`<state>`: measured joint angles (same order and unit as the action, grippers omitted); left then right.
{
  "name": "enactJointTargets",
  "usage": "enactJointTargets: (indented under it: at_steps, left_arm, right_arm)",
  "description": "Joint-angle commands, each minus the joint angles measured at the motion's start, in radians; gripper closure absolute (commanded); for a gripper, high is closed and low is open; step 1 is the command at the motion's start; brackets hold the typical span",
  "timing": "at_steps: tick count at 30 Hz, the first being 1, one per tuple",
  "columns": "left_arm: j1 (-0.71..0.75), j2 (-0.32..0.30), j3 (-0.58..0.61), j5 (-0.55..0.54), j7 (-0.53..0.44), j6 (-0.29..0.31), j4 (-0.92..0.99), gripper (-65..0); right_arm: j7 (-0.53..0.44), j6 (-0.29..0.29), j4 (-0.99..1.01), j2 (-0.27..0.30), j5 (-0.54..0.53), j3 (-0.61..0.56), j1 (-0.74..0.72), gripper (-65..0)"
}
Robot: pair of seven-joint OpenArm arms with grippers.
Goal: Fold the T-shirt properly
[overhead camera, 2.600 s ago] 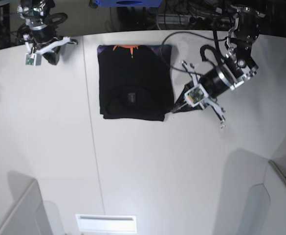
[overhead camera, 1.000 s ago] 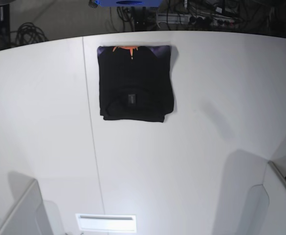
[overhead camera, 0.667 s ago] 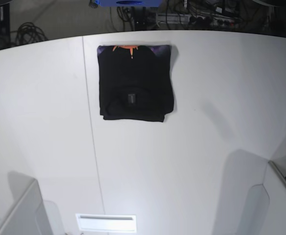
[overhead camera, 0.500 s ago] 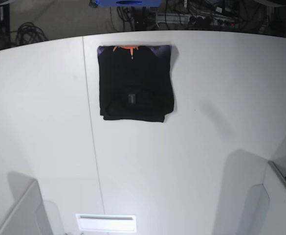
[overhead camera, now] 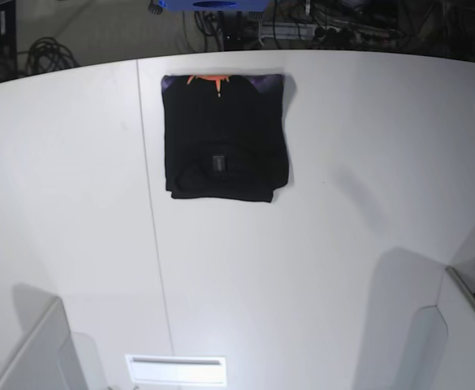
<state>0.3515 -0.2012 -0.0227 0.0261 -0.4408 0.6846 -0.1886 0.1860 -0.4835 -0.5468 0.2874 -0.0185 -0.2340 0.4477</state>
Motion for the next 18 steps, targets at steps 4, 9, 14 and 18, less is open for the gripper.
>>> enactJointTargets:
  at_steps: [4,9,14,18]
  left_arm:
    - [-0.053,-0.004,0.000,0.007,0.012,0.014,0.107,0.0]
    - [-0.114,0.003,0.002,0.007,0.073,-0.003,0.120,0.0]
    - [-0.148,0.010,0.205,0.007,0.070,-0.223,0.120,0.0]
    - [-0.148,0.016,0.373,-0.004,0.070,-0.302,0.120,0.0]
  right_arm:
    - [-0.084,-0.010,0.166,-0.015,0.004,-0.058,-0.069,0.0]
    - [-0.230,0.010,0.311,-0.078,0.002,-0.057,-0.143,0.0]
    - [-0.328,0.253,0.337,-0.129,0.004,-0.060,-0.155,0.0]
    - [-0.349,0.302,0.337,-0.152,0.002,-0.057,-0.155,0.0]
